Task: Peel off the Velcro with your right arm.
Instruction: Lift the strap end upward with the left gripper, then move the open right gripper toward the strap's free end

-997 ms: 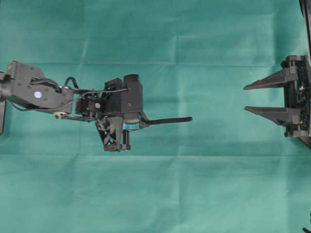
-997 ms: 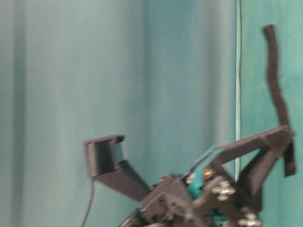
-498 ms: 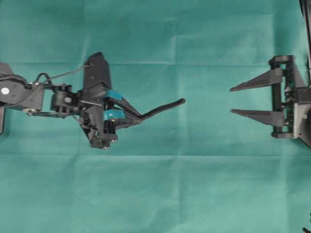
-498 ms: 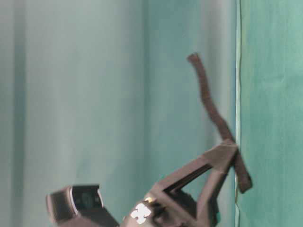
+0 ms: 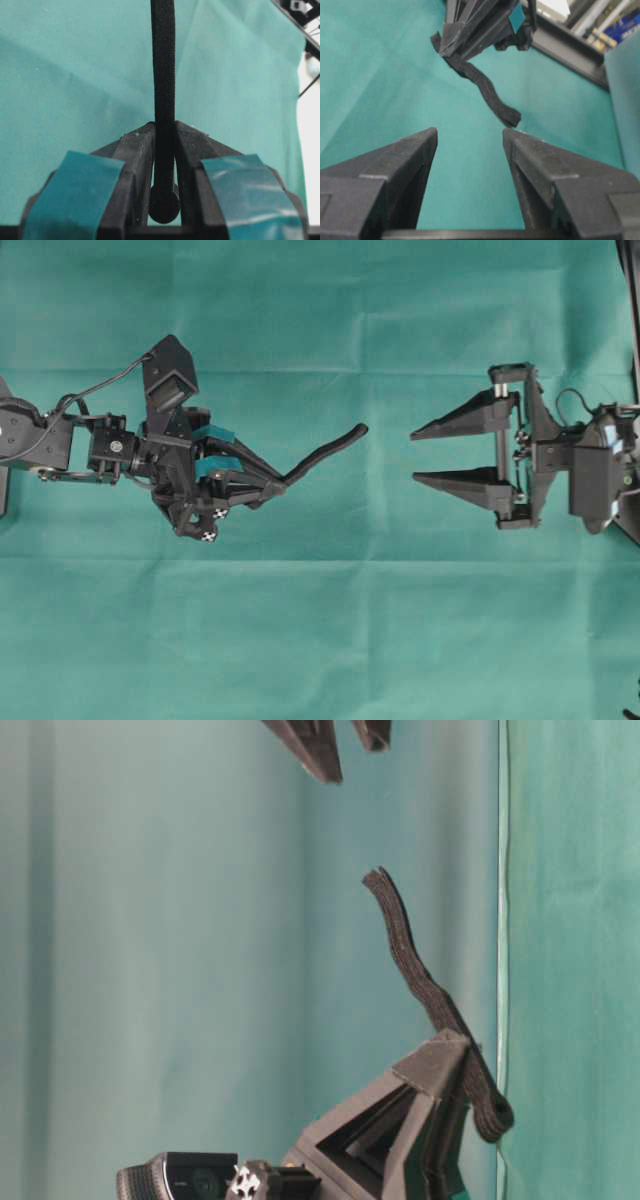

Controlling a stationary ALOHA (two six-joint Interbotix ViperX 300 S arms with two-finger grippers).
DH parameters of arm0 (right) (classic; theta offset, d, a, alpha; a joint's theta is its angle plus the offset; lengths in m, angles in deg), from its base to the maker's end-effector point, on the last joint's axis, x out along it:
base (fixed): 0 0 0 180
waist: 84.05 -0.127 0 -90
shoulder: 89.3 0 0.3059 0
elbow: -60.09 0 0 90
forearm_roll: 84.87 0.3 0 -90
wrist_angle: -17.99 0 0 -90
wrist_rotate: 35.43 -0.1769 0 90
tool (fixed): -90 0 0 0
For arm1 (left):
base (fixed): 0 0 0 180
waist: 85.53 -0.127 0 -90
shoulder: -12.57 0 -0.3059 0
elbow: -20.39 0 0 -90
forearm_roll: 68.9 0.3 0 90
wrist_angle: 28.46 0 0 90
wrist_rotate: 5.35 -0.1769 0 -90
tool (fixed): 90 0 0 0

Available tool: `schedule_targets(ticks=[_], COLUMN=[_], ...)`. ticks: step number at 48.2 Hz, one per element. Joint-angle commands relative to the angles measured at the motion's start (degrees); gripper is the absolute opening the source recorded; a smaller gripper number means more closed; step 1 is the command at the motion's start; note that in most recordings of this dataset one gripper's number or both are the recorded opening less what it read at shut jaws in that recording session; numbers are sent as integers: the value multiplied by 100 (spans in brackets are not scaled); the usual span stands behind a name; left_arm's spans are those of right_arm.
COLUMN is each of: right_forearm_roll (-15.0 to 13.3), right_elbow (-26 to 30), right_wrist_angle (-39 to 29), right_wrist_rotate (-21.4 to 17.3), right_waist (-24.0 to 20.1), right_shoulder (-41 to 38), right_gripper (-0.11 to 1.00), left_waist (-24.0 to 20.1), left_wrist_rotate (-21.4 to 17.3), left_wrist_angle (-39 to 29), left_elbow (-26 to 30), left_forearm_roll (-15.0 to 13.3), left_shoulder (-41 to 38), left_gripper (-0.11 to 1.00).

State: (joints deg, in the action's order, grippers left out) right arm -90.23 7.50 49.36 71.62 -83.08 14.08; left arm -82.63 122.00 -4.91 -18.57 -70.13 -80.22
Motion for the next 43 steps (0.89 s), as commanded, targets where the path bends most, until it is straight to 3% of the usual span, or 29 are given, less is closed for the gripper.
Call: schedule_targets(ticks=[1,14,43], right_forearm_roll=[35,35,9], right_elbow=[132,149,431], right_wrist_angle=[325,1037,1116], right_wrist_rotate=[88,158,299], right_waist=[88,316,325], right_shoulder=[-176,-782,-1222], right_gripper=[22,22,22], left_waist=[62,105,97], left_wrist_rotate=[35,114,114], left_wrist_angle=[105,176,176], left_elbow=[70,35,18], left_forearm_roll=[0,-9,-9], left_shoulder=[114,114,114], left_gripper=[10,10,10])
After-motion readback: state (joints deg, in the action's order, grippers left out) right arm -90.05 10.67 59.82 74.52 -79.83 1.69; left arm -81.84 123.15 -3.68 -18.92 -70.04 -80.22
